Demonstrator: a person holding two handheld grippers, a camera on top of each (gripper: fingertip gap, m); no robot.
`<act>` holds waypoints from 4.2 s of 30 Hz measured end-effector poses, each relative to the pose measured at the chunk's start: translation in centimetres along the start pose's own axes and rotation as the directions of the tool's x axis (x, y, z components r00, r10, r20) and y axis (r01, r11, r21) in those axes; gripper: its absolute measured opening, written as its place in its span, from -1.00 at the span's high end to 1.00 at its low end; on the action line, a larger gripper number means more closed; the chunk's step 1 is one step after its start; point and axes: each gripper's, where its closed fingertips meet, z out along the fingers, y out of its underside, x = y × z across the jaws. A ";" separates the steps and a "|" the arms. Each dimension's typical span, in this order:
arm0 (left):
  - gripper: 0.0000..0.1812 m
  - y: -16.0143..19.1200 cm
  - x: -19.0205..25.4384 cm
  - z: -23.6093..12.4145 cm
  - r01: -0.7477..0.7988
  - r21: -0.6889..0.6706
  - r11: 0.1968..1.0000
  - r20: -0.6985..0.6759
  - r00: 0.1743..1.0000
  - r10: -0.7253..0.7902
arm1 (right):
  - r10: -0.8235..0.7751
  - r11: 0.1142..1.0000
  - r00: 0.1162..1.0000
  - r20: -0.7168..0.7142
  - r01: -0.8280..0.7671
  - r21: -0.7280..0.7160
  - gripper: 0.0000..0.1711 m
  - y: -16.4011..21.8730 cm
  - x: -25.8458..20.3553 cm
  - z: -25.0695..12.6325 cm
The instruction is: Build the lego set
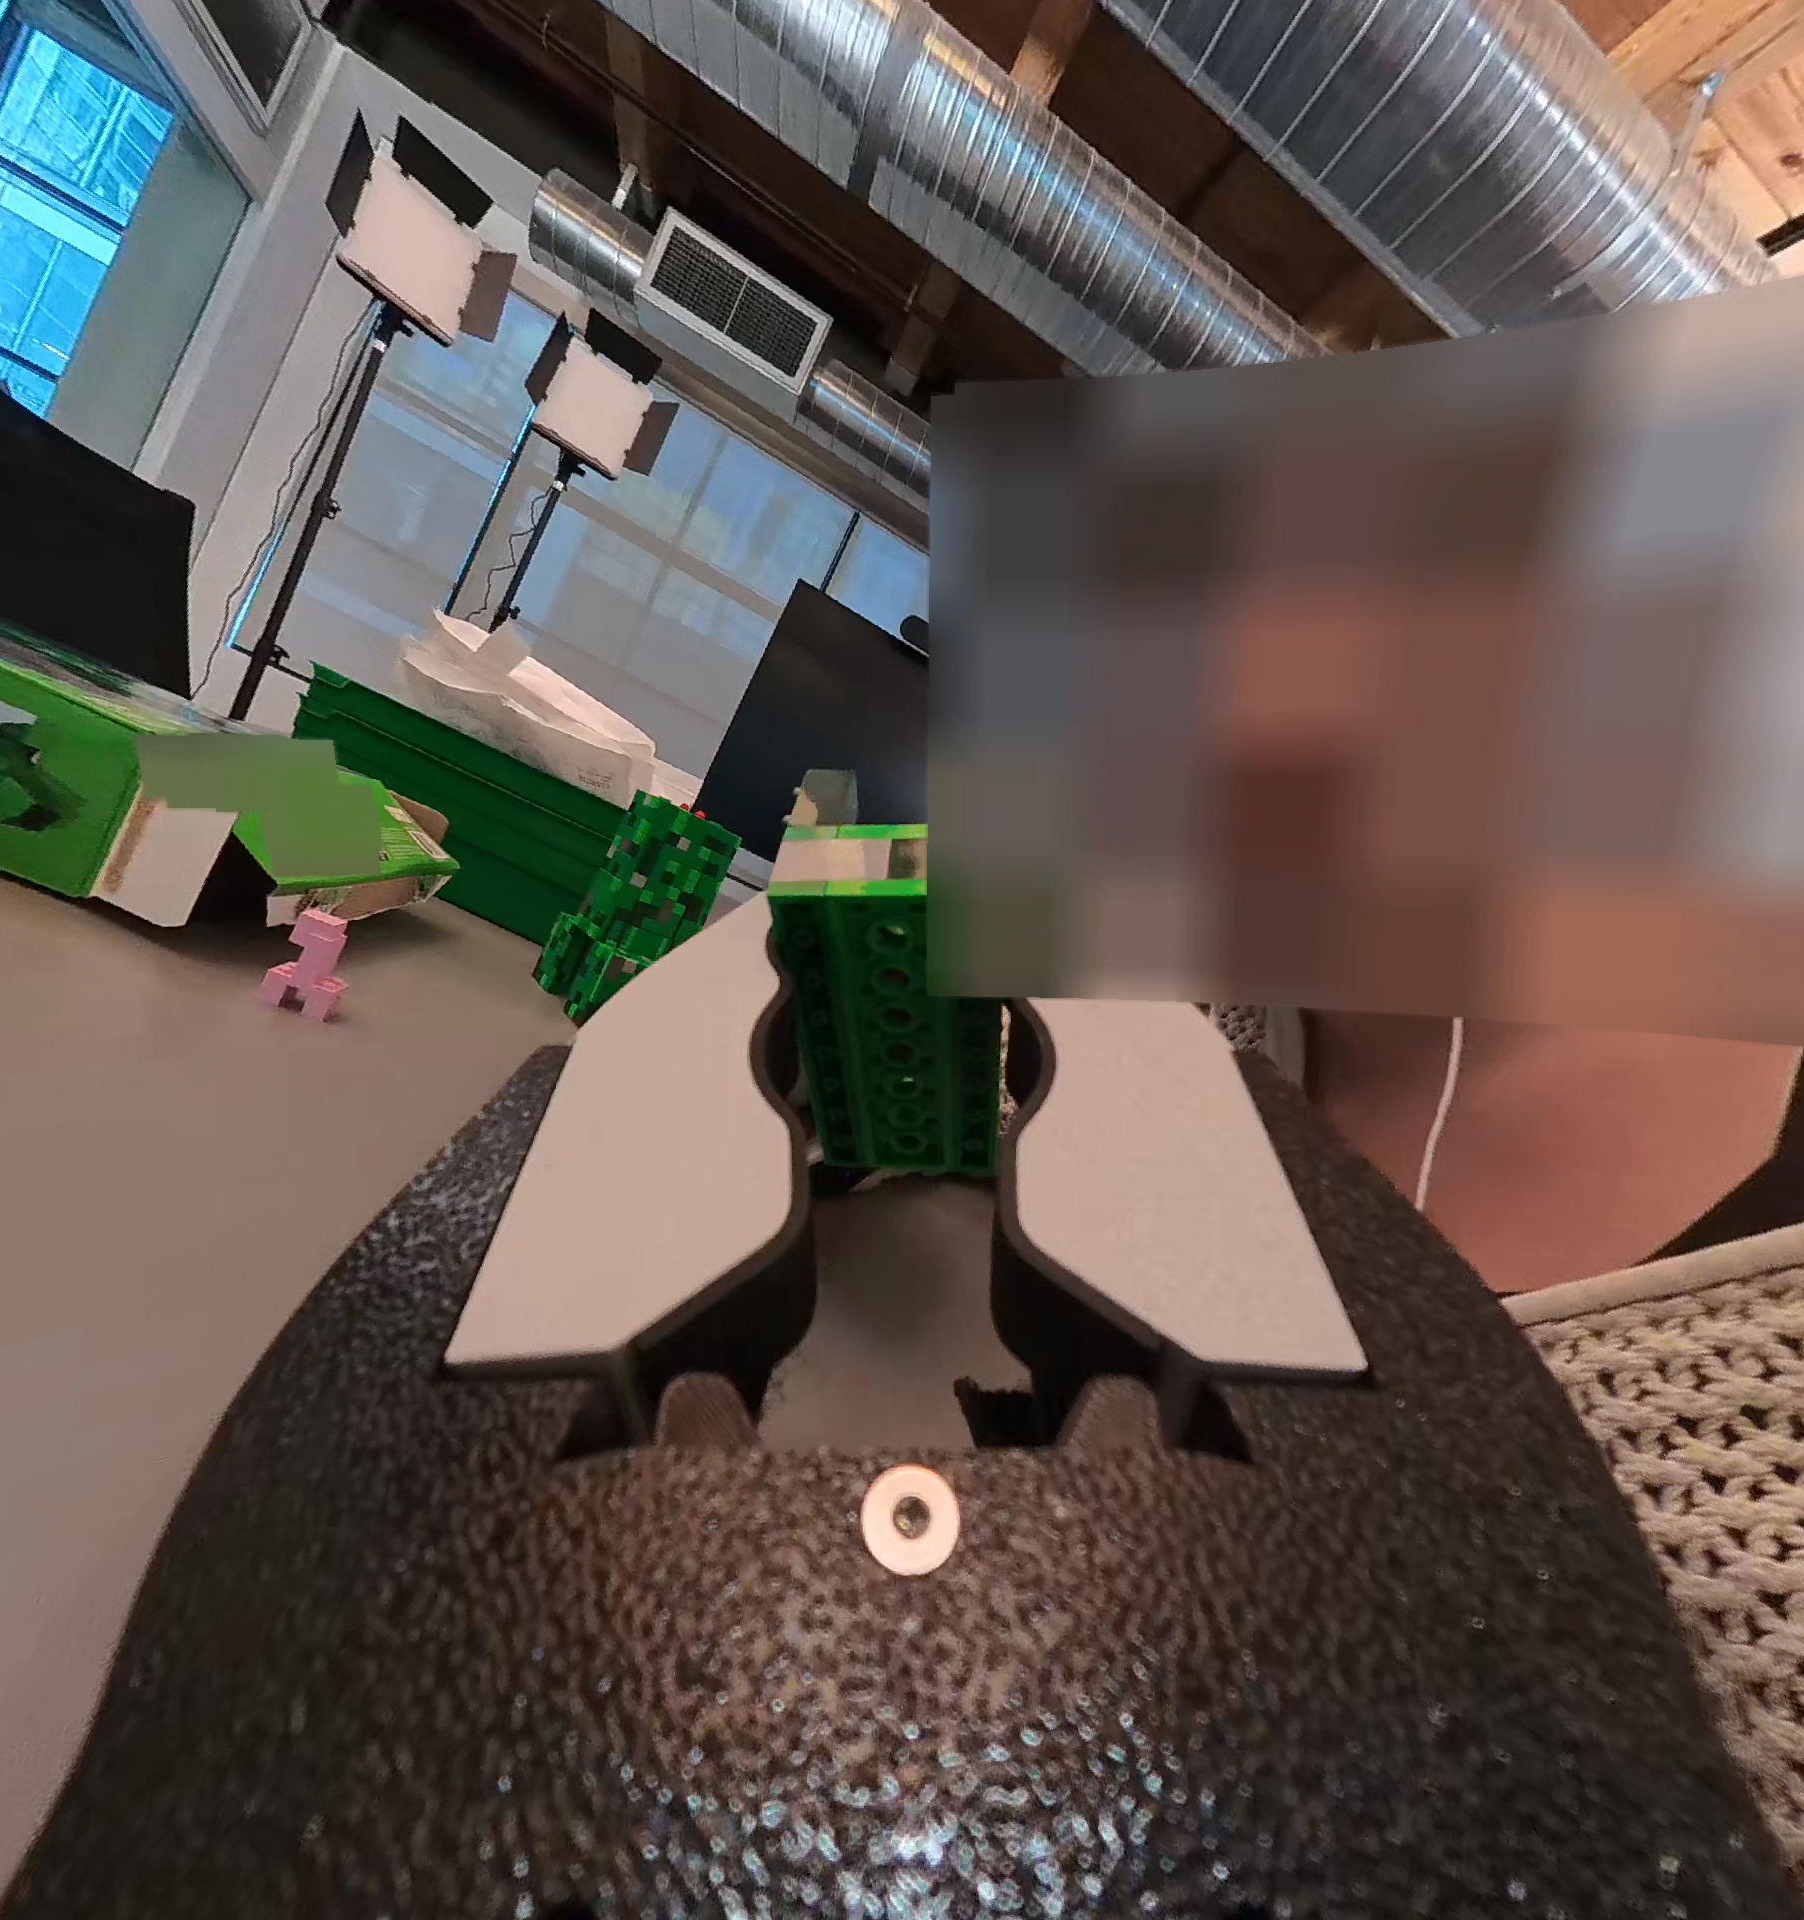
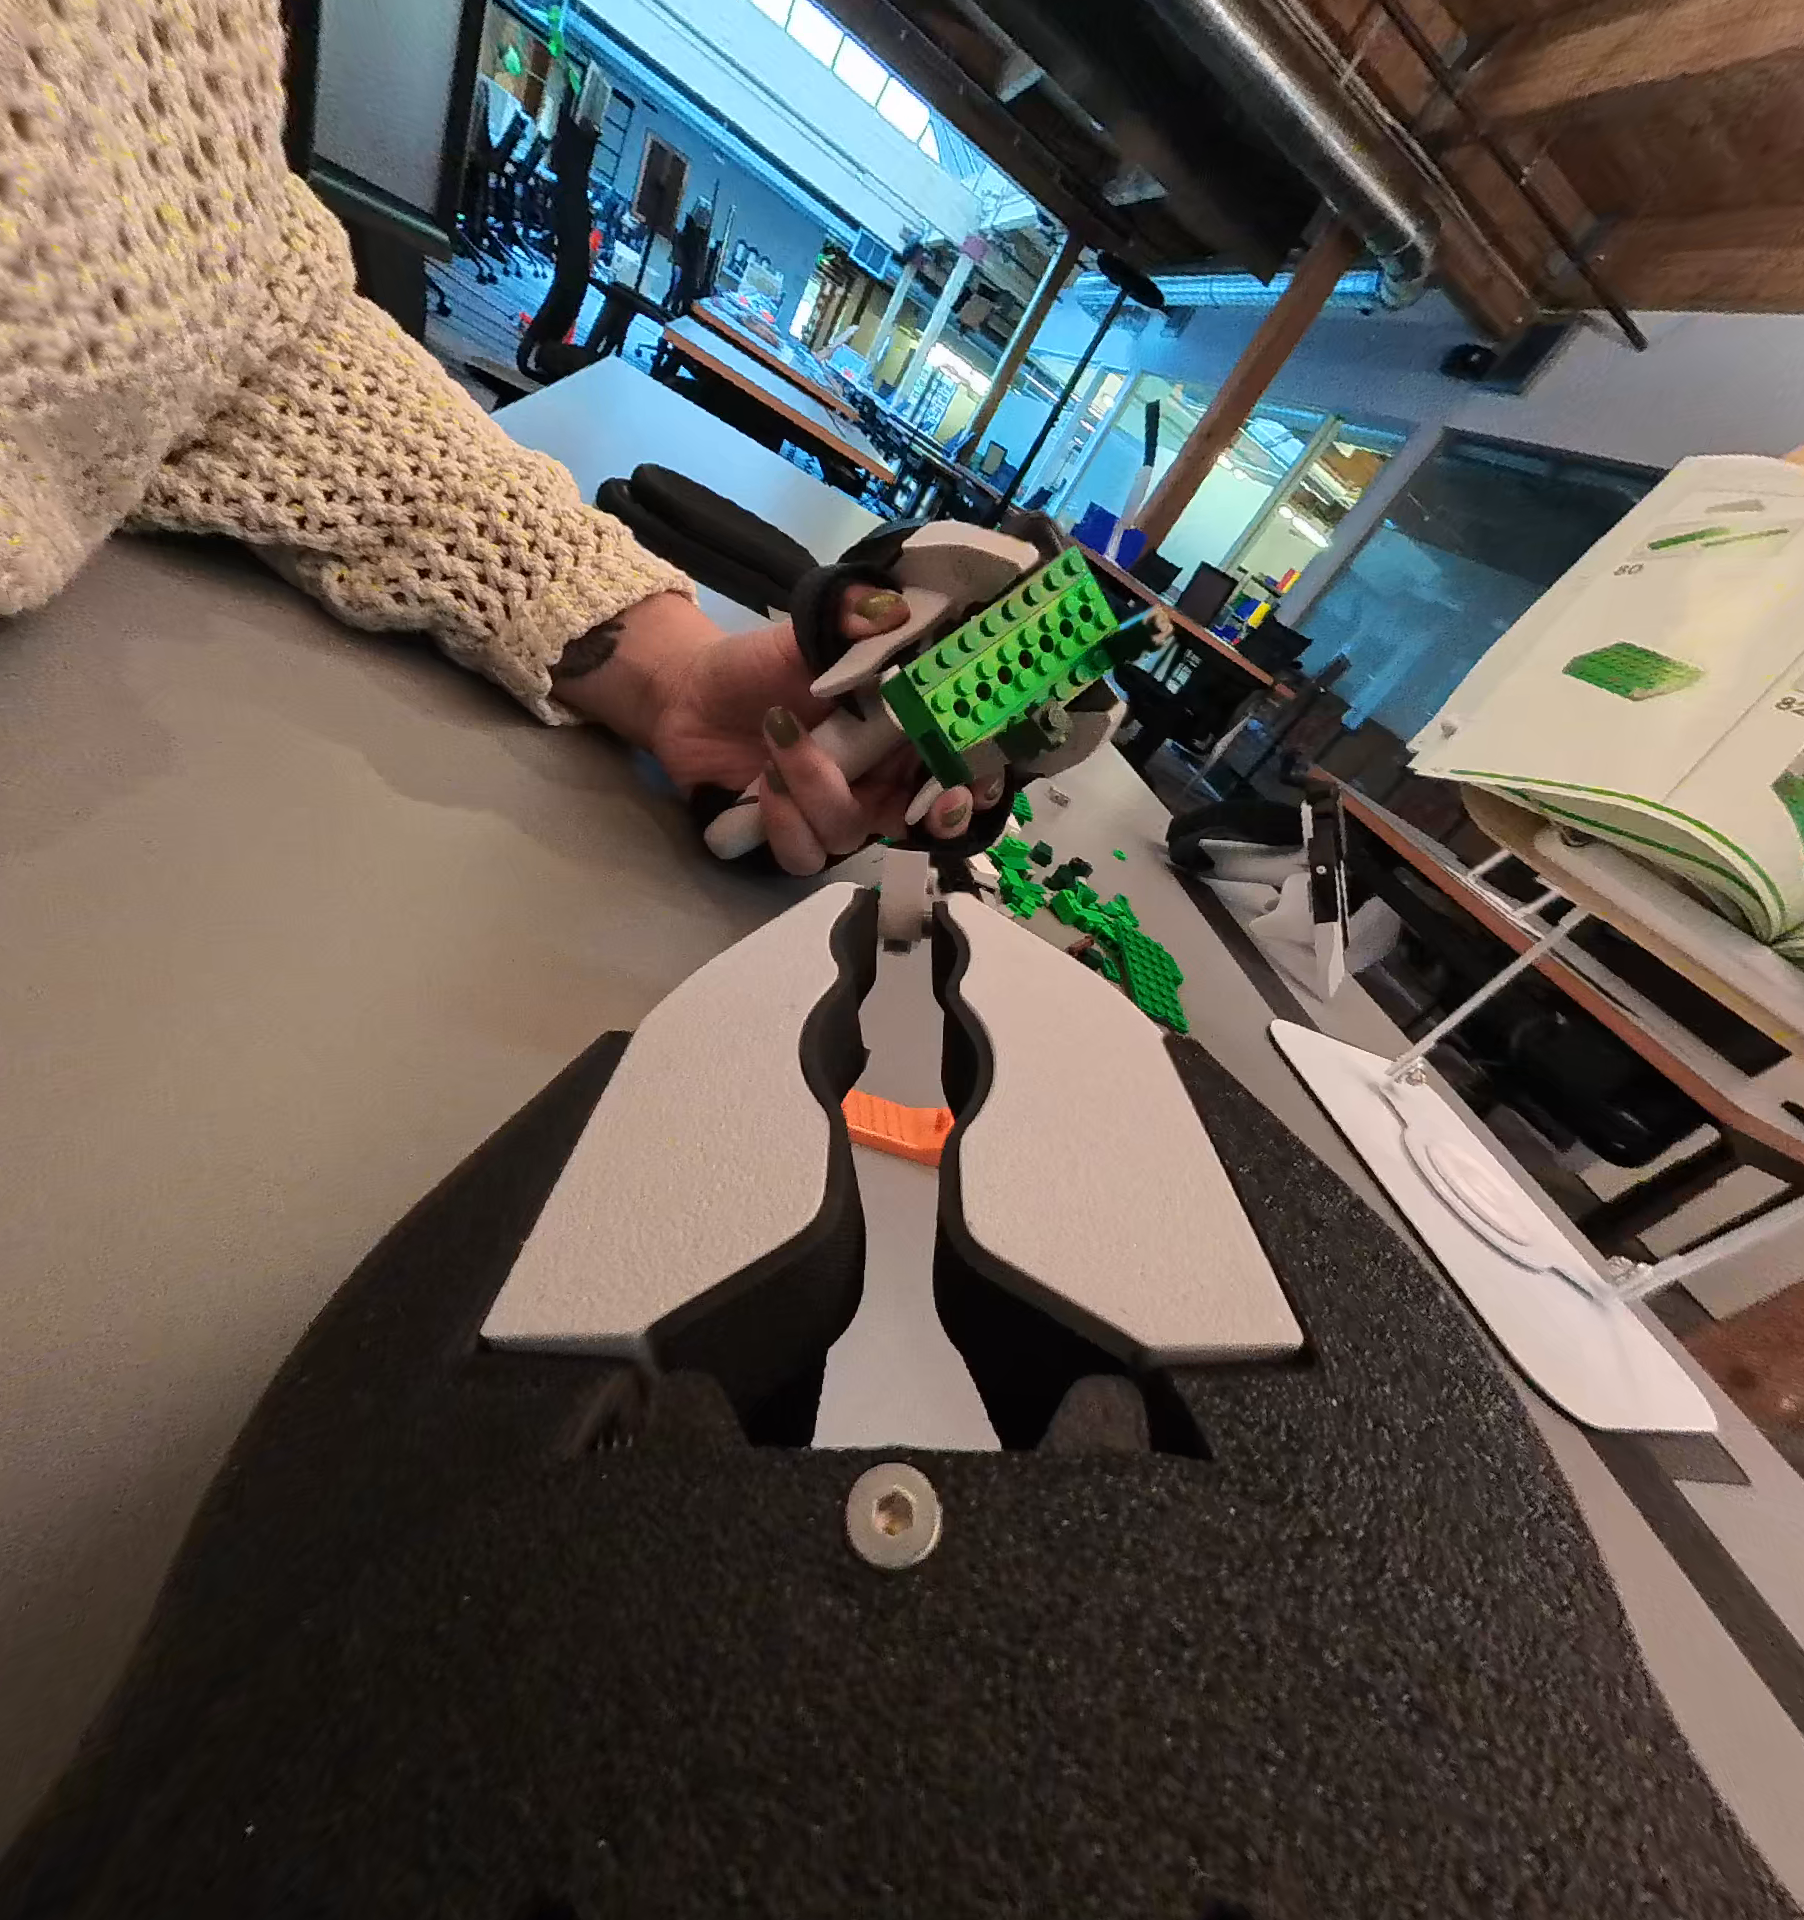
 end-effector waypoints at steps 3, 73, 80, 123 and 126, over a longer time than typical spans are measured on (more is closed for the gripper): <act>0.61 0.0 0.0 0.0 0.006 0.002 1.000 -0.004 1.000 -0.006 | 0.015 1.000 1.000 0.003 -0.015 0.001 0.89 0.2 0.3 -0.1; 0.61 10.9 -3.9 0.8 -0.784 -0.600 -0.157 -0.403 0.127 0.906 | -0.534 0.723 0.842 0.074 0.500 -0.477 0.89 3.1 -0.7 -0.1; 0.61 10.8 -4.4 0.6 -0.751 -0.632 -0.192 -0.403 0.107 0.909 | -0.531 0.709 0.845 0.062 0.483 -0.514 0.89 3.5 -0.5 0.0; 0.61 11.0 -5.1 0.7 -0.720 -0.660 -0.212 -0.404 0.102 0.909 | -0.096 0.700 0.966 0.239 0.236 -0.674 0.89 8.1 -1.4 -3.1; 0.61 11.1 -5.1 0.8 -0.723 -0.661 -0.200 -0.402 0.117 0.908 | 0.017 0.695 0.968 0.250 0.168 -0.699 0.89 8.4 -2.1 -3.6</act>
